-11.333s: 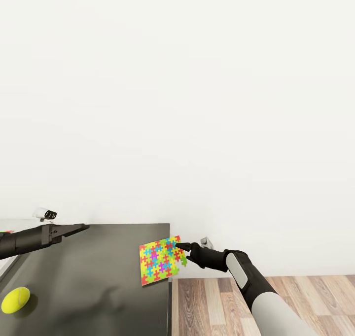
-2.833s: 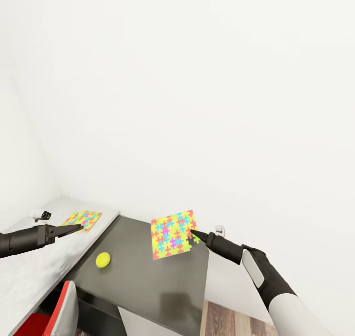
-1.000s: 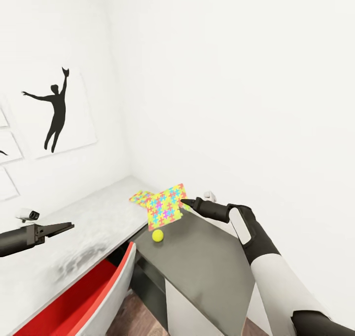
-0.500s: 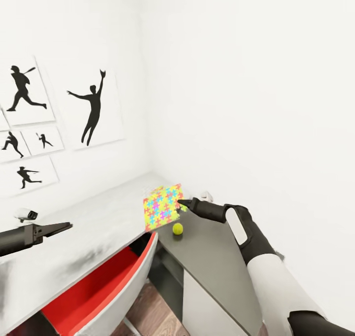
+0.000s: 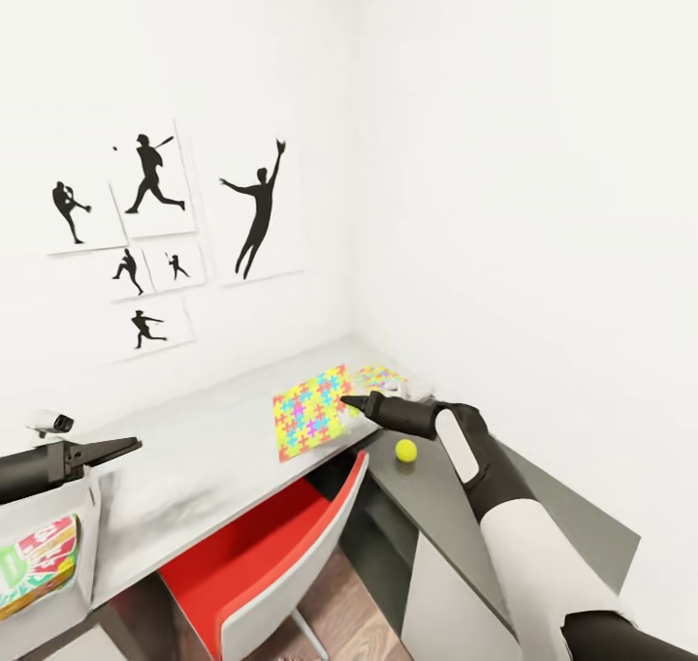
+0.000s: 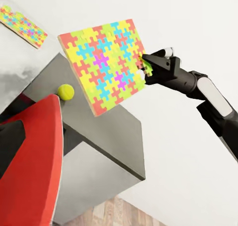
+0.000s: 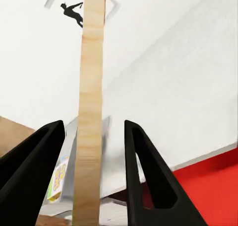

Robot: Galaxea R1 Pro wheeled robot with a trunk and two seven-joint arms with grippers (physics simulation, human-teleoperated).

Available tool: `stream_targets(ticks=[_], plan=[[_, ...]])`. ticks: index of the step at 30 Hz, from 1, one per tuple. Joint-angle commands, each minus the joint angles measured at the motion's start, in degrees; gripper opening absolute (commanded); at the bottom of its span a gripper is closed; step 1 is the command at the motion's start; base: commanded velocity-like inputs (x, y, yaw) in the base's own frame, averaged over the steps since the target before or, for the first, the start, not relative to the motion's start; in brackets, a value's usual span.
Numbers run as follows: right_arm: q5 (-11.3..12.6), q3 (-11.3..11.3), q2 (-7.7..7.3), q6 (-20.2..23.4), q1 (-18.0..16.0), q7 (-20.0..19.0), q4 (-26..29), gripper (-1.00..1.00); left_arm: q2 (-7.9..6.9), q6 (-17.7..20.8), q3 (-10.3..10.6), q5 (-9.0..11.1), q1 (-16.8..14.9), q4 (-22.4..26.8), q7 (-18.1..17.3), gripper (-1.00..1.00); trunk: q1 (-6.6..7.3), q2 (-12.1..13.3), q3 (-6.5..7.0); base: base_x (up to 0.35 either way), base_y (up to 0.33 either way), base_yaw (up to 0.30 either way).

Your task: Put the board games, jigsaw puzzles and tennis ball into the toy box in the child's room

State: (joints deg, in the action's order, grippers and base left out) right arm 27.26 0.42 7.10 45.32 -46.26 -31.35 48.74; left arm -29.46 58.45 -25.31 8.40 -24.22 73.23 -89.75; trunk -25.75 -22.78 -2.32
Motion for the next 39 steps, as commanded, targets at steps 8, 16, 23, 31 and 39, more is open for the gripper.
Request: stream_targets(ticks=[8,16,23,31,39], plan=[[0.2,0.5,0.07,0.3,-0.1,0.1,0.0,-1.00,-0.07,0.6,0.0,0.0,0.0,0.0,-0.3,1.00,-0.03,-0.1,-0.14,-0.063,0.221,0.293],[0.2,0.5,0.61,0.3,-0.1,0.1,0.0,-1.00,-0.06,0.6,0.0,0.0,0.0,0.0,-0.3,1.00,-0.03,-0.1,-0.14,-0.006,0.246,0.293],[0.1,0.5,1.44,0.3,-0.1,0.1,0.0,-1.00,-0.07,0.6,0.0,0.0,0.0,0.0,-0.3,1.00,-0.03,-0.1,-0.14,0.000,0.270,0.293],[0.1,0.5,1.62,0.3,-0.1,0.1,0.0,-1.00,-0.19,0.6,-0.1,-0.1,0.0,0.0,-0.3,1.00,-0.03,-0.1,-0.19,0.000,0.273,0.252],[0.2,0.5,1.69,0.3,-0.1,0.1,-0.1,-1.00,-0.25,0.6,-0.1,-0.1,0.0,0.0,-0.3,1.00,-0.03,-0.1,-0.20,0.000,0.273,0.032]])
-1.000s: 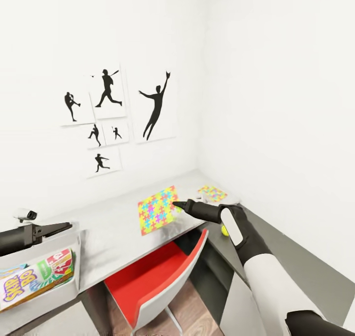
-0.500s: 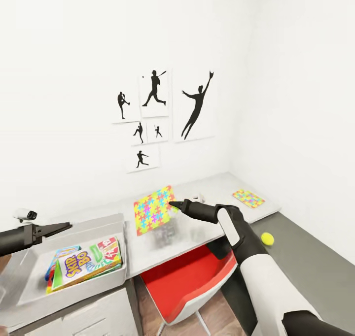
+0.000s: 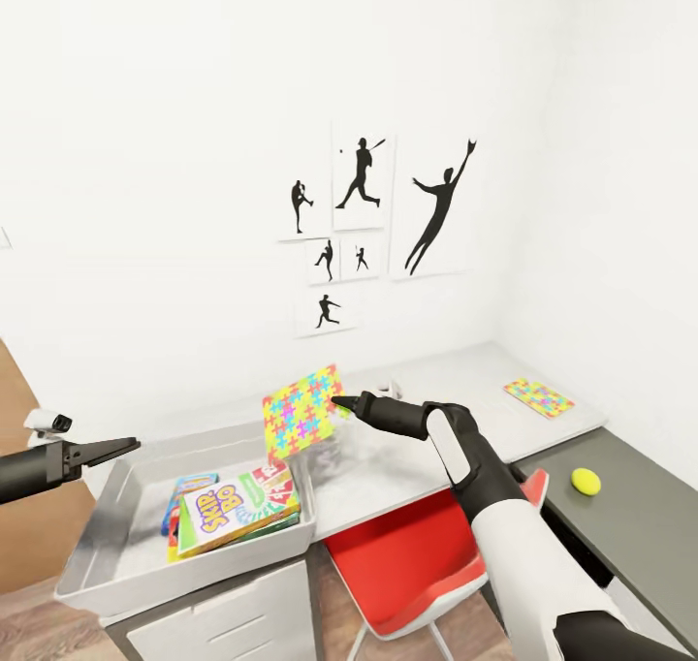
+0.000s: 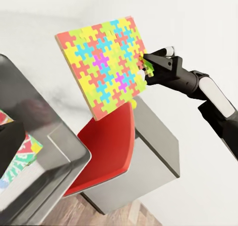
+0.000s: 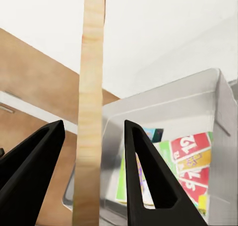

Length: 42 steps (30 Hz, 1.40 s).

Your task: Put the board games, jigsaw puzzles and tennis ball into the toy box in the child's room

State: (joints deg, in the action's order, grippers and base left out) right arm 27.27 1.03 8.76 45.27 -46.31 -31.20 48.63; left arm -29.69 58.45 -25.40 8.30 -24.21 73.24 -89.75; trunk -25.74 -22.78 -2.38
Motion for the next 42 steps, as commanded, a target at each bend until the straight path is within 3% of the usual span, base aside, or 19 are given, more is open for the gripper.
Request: stream_targets(ticks=[1,15,27,35,42], plan=[[0.2,-0.1,0.03,0.4,-0.1,0.0,0.0,-1.00,-0.02,0.6,0.0,0.0,0.0,0.0,-0.3,1.00,-0.04,-0.1,-0.14,0.000,0.274,0.004],[0.1,-0.1,-0.03,0.4,-0.1,0.0,-0.1,-1.00,-0.02,0.5,-0.3,-0.1,0.0,-0.3,-0.3,1.00,-0.04,-0.1,-0.17,0.000,0.283,0.001],[0.3,-0.1,-0.05,1.2,-0.1,0.0,-0.4,-1.00,-0.02,0.4,-0.8,-0.1,0.0,-1.2,-0.3,1.00,-0.04,-0.1,-1.15,0.000,0.275,0.000],[0.4,0.0,-0.14,2.1,-0.9,2.0,-2.9,-1.00,-0.02,0.4,-0.8,-0.1,-0.1,-1.3,-0.3,1.00,-0.04,-0.1,-1.90,0.000,0.049,0.000],[0.7,-0.2,-0.81,5.4,-1.9,3.4,-4.6,-1.00,-0.02,0.4,-0.8,-0.1,0.0,-1.3,-0.3,1.00,-0.04,-0.1,-2.56,0.000,0.006,0.000]])
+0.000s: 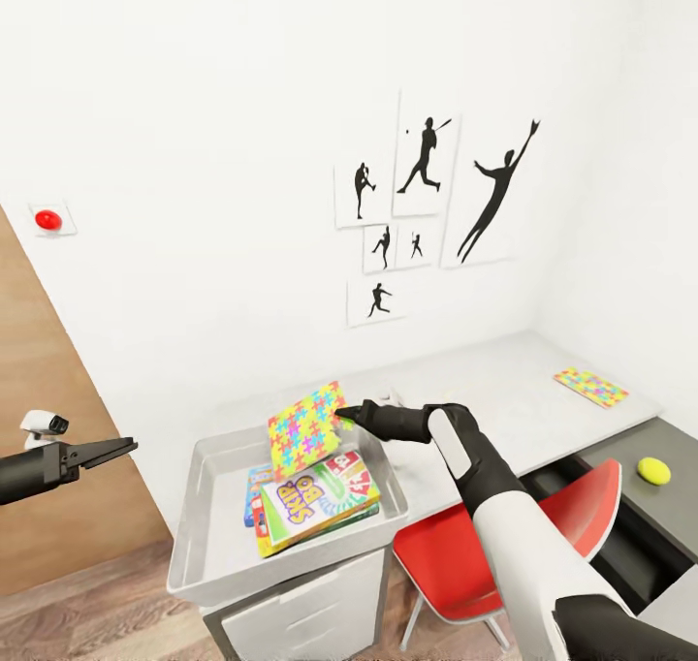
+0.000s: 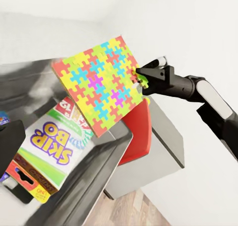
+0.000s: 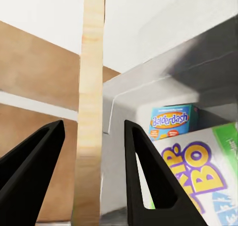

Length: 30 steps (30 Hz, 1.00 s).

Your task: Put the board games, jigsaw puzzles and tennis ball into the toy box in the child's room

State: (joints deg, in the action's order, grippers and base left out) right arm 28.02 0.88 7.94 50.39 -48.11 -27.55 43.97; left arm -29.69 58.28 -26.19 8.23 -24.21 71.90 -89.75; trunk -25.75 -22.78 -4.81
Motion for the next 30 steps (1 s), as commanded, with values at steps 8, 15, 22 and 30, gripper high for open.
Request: stream_targets(ticks=[8,15,22,30], plan=[[0.0,-0.4,-0.33,4.4,-0.4,0.0,-0.2,-1.00,-0.03,0.6,0.0,-0.1,0.0,0.0,-0.3,1.00,-0.03,-0.1,-0.89,0.000,0.091,0.000],[0.0,-0.4,-0.38,5.1,-1.5,0.0,-0.3,-1.00,-0.58,0.6,0.0,-0.1,0.0,-0.2,-0.3,1.00,-0.03,-0.1,-1.55,0.000,0.142,0.000],[-0.2,-0.4,-0.40,7.1,-2.0,0.1,-0.4,-1.00,-0.79,0.6,0.0,-0.1,0.0,-0.2,-0.3,1.00,-0.03,-0.1,-2.20,0.000,0.019,0.000],[-0.3,-0.5,-1.49,8.5,-2.5,1.6,-0.4,-1.00,-0.81,0.6,0.0,-0.1,0.0,-0.2,-0.3,1.00,-0.03,-0.1,-2.96,0.000,0.002,0.000]])
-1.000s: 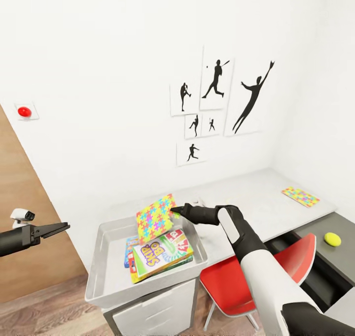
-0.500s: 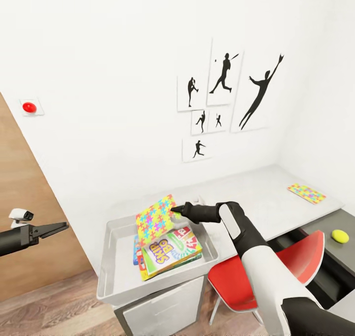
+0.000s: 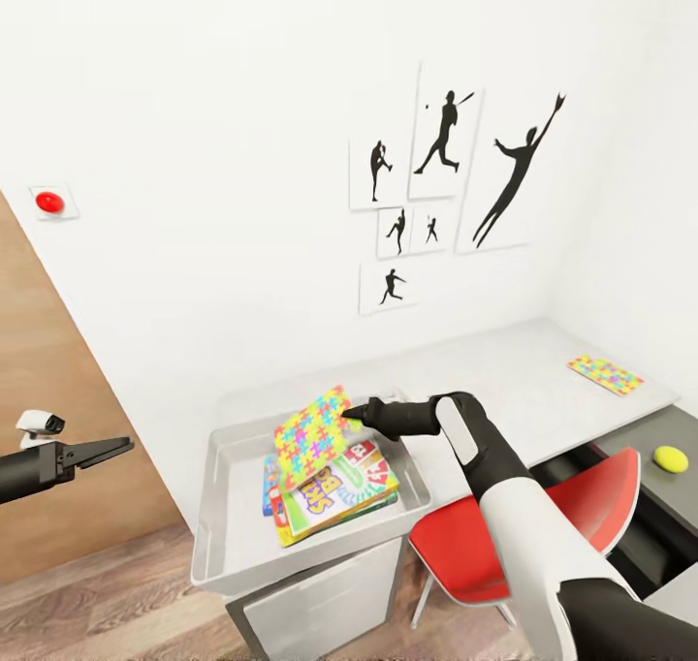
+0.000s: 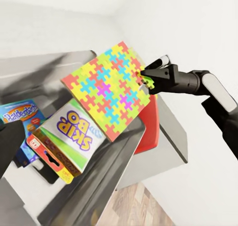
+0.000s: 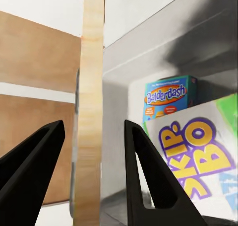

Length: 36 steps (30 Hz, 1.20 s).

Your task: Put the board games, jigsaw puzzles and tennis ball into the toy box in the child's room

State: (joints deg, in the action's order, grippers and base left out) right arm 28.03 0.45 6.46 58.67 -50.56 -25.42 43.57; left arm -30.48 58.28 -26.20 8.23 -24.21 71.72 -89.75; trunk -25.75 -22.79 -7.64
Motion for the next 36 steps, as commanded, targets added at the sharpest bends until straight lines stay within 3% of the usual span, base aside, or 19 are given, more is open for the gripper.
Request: stream_targets(ticks=[1,7,36], plan=[[-0.3,-0.1,-0.15,0.3,-0.1,-0.4,0.0,-1.00,-0.02,0.6,0.0,-0.1,0.0,0.0,-0.3,1.00,-0.03,-0.1,-0.22,0.000,0.000,0.000],[-0.3,-0.1,-0.87,0.7,-0.2,-0.1,0.0,-1.00,-0.02,-0.1,0.0,-0.1,0.0,0.0,-0.3,1.00,-0.03,-0.1,-0.79,0.000,0.000,0.000],[-0.4,-0.1,-0.89,0.6,-0.2,0.2,-1.2,-1.00,-0.02,-0.3,0.0,-0.1,0.0,0.0,-0.3,1.00,-0.03,-0.1,-3.52,0.000,0.000,0.000]])
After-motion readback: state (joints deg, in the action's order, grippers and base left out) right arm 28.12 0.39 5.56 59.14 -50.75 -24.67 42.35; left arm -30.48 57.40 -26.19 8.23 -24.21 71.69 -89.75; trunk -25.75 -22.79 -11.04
